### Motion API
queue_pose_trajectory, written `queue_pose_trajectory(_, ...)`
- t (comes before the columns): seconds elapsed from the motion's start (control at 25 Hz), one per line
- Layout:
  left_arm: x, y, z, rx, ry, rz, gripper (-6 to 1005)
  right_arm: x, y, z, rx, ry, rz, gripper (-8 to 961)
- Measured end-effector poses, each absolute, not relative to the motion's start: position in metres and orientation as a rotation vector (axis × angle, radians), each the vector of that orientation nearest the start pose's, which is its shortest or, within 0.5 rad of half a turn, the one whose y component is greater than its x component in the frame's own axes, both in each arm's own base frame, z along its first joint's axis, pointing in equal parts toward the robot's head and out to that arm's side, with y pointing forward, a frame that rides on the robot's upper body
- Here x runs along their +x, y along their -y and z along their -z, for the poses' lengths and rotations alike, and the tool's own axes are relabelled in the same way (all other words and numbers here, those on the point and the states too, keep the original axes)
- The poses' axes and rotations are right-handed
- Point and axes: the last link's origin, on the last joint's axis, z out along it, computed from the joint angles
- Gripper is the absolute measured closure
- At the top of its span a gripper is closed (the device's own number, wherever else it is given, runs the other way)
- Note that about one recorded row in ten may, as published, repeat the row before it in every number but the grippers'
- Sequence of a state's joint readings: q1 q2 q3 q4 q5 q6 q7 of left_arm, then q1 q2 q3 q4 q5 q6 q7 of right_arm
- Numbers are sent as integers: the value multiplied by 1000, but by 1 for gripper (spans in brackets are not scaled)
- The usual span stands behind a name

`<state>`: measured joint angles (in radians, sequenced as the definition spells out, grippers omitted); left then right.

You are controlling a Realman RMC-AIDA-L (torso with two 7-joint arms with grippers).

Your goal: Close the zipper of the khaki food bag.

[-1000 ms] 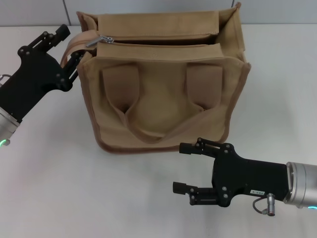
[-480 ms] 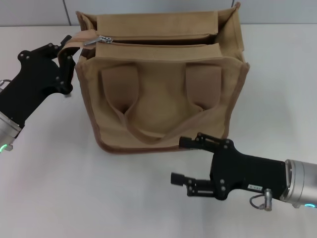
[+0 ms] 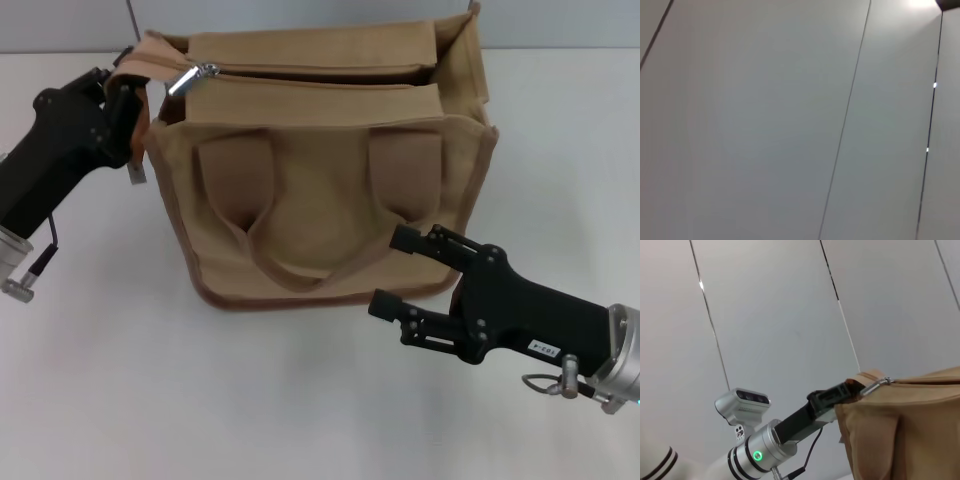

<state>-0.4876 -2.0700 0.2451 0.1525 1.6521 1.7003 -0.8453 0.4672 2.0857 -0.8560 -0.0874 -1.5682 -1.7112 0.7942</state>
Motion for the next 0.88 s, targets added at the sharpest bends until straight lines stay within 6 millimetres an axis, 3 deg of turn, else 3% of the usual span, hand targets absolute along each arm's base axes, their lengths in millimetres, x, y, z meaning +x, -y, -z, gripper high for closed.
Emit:
queue_pose_trajectory(0.2,-263,-308,-4,-2068,526,1397,982,252,-253,61,-2555,-547,-1318,139)
queue_pose_trajectory(0.36,-267,-310,-3,-2031,560,1384,982,245,-253,57,-2561,-546,-1390,141)
queue_pose_trajectory(0.64,-262,-305,-10,-2020,535,1460,982,229,-264,28,-2495,-608,-1623,144)
queue_pose_trajectory(0.88,-262,-307,-13,-2003,530,1464,982,223,-279,10,-2428,-659,-1705,148)
